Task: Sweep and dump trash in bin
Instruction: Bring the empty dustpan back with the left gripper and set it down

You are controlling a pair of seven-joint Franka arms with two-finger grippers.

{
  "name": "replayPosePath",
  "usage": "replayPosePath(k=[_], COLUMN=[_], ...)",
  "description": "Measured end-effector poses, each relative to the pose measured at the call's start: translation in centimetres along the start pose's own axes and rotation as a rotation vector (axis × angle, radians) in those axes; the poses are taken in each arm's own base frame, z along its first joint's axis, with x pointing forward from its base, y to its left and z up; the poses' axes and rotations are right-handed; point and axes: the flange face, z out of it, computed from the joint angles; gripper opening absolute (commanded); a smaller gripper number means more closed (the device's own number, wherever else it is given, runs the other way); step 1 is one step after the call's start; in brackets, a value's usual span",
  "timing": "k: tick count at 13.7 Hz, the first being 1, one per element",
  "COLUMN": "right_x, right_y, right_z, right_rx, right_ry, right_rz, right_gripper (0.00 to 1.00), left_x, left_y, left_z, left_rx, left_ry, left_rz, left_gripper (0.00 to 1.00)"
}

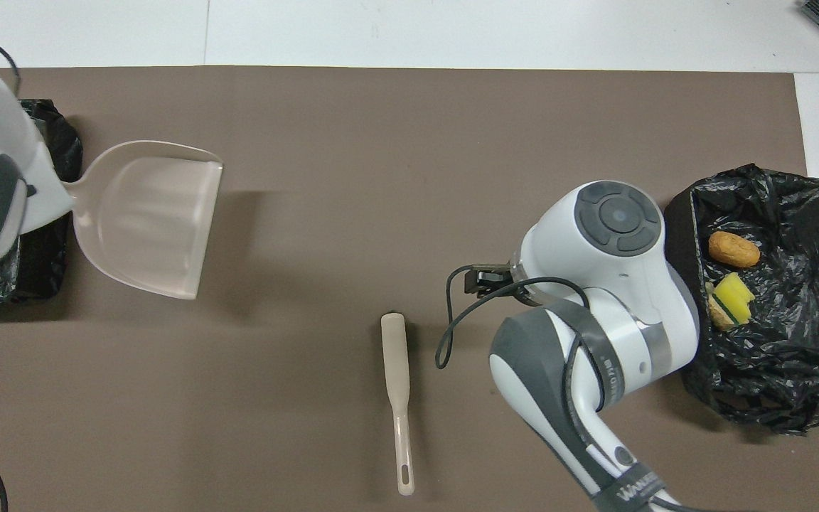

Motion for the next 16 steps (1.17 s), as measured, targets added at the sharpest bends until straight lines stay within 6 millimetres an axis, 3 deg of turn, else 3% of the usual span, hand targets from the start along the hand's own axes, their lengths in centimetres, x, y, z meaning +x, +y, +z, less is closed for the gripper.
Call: replayPosePath(k=[4,7,11,14,16], right_x=[2.9,3.6,1.8,-0.2,-1.9], right_y=[6.0,9.0,12.1,16.2,19.3], right_z=[-2.5,-5.1,-11.4,-17.2,-20.4], right_rx=[-0.024,-0.023,-0.029,-0.037,-0.029], right_ry=[0.061,0.107,0.121,0.11,0.085], right_rz=[-0.041,-0.036,0.0,-0.033,-0.053], right_gripper=[1.0,1.0,1.0,1.0,1.0], left_x=[8.3,13.9,19.5,23.0,24.3], left_y=[1.4,2.8,3.7,5.1,5.6], left_z=[0.3,-0.1,-1.1,-1.5,-1.3], left_rx=[-0.079,-0.15,-0.218,-0.236,-0.237], left_ry=[0.109,0.157,0.242,0.237,0.244], left_rz=[-0.436,-0.775,-1.161,-1.295,-1.332], left_gripper=[0.0,0.0,0.0,0.0,0.0])
